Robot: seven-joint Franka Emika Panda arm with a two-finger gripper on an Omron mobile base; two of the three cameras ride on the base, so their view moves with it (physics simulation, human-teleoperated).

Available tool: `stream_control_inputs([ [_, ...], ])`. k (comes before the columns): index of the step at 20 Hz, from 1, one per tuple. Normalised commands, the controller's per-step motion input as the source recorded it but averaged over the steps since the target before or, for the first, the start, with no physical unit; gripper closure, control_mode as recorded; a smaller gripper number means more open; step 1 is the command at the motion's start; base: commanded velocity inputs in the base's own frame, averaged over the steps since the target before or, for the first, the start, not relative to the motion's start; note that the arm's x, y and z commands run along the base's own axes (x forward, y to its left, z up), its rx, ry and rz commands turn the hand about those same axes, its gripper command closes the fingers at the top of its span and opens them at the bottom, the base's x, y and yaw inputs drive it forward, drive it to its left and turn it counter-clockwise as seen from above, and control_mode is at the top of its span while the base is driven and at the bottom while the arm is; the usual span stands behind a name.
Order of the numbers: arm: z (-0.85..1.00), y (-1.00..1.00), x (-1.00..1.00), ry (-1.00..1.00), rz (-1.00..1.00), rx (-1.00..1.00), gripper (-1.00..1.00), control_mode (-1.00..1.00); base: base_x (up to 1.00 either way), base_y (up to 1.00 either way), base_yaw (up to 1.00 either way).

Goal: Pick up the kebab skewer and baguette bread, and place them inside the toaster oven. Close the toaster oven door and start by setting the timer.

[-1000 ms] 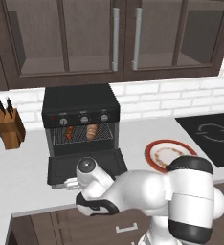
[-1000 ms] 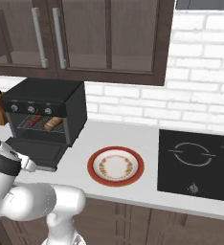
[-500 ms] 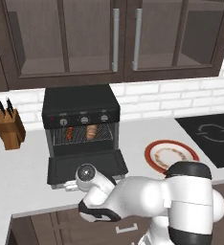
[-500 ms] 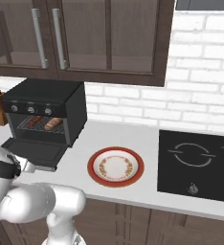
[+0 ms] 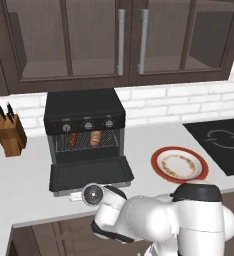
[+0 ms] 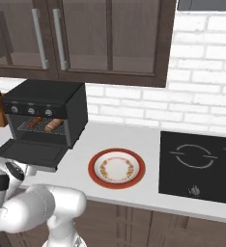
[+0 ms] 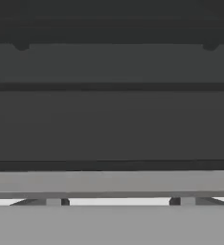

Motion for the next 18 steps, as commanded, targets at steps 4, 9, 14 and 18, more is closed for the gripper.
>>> stream_control_inputs([
  [4, 0.82, -0.38, 0.61, -0.02, 0.00, 0.00, -1.00, -1.00, 0.00, 0.00, 0.00],
  [9, 0.97, -0.31, 0.64, 0.00, -0.01, 0.00, -1.00, -1.00, 0.00, 0.00, 0.00],
  [14, 0.88, -0.15, 0.68, 0.00, -0.01, 0.00, -1.00, -1.00, 0.00, 0.00, 0.00],
  [18, 0.45, -0.14, 0.74, 0.00, 0.00, 0.00, -1.00, -1.00, 0.00, 0.00, 0.00],
])
